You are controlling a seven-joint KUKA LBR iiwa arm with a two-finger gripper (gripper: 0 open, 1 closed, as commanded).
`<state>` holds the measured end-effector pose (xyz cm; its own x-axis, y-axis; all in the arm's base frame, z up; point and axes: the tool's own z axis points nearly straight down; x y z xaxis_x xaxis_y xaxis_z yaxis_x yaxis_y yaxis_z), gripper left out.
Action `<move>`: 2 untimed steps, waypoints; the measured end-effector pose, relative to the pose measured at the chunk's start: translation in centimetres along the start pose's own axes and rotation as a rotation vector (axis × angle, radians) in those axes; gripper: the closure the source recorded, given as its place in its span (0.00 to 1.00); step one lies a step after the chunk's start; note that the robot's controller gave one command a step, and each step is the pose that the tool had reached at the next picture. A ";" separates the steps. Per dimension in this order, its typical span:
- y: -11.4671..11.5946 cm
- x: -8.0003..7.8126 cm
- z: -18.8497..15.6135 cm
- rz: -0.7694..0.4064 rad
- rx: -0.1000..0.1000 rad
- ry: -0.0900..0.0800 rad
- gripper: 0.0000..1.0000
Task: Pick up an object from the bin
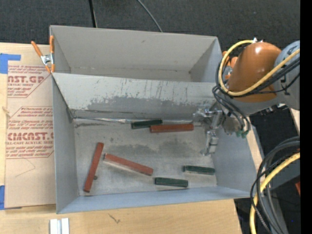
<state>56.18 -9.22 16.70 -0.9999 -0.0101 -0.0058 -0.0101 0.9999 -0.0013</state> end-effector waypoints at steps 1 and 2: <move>1.3 4.3 1.2 0.166 -0.002 0.008 0.00; 0.6 4.7 2.3 0.269 -0.001 0.005 0.00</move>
Offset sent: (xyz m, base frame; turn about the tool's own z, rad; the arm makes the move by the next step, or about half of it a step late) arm -0.0455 0.0007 -0.0304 0.3119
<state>51.45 -8.69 14.35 -0.9666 0.2564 -0.0006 0.2564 0.9666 0.0010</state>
